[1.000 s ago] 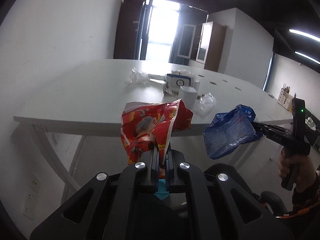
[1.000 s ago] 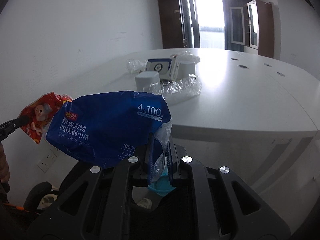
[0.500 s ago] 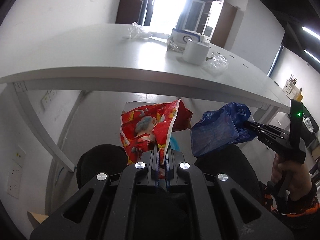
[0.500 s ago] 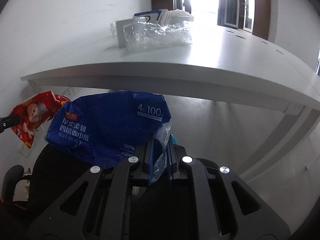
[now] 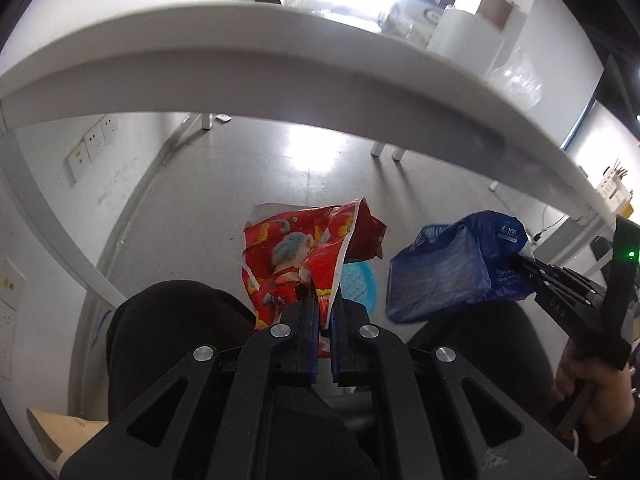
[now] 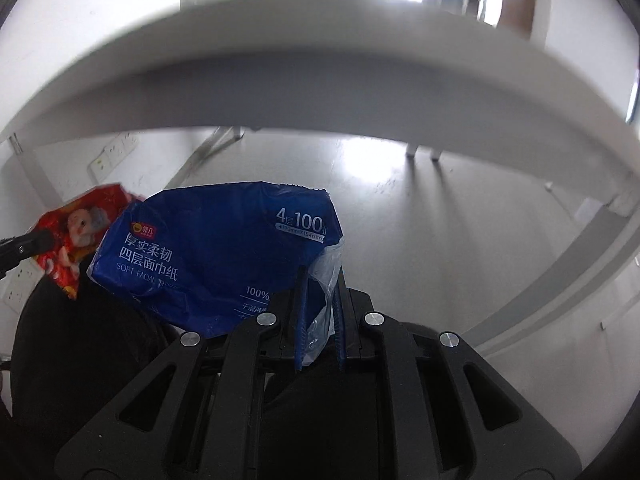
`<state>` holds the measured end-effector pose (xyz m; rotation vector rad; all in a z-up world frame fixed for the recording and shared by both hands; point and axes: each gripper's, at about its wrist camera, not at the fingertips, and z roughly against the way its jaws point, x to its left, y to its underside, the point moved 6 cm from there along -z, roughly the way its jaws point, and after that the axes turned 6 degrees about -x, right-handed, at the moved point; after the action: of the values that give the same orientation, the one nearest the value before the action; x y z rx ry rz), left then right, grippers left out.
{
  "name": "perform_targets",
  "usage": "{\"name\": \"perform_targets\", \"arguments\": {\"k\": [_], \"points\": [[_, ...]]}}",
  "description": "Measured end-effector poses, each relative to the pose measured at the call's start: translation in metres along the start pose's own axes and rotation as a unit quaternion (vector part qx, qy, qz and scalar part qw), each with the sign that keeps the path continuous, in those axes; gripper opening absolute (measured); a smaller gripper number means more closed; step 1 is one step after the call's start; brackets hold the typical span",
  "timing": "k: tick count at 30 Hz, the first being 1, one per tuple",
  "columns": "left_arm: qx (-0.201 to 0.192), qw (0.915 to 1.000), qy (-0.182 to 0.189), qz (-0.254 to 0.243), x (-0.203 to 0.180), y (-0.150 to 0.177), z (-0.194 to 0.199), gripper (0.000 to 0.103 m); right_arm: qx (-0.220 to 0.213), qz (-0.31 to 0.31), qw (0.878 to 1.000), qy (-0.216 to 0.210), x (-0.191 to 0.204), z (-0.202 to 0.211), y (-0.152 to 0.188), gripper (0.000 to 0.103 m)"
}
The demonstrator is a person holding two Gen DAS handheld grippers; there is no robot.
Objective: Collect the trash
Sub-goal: 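Carry the red wrapper and blue bag down over the blue wastebasket with both tools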
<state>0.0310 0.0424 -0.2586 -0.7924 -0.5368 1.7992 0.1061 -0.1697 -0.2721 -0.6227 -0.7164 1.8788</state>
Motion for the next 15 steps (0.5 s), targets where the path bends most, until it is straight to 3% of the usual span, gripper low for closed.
{"name": "perform_targets", "arguments": {"k": [4, 9, 15], "points": [[0.033, 0.9994, -0.003, 0.007, -0.004, 0.006, -0.021, 0.003, 0.029, -0.005, 1.000, 0.000, 0.006, -0.020, 0.012, 0.010], [0.045, 0.9989, -0.008, 0.006, -0.009, -0.001, -0.047, 0.003, 0.064, -0.047, 0.997, -0.010, 0.003, -0.050, 0.011, 0.011], [0.040, 0.9986, -0.032, 0.011, -0.009, -0.005, -0.079, 0.003, 0.091, -0.034, 0.995, 0.002, 0.011, -0.080, 0.018, 0.011]]}}
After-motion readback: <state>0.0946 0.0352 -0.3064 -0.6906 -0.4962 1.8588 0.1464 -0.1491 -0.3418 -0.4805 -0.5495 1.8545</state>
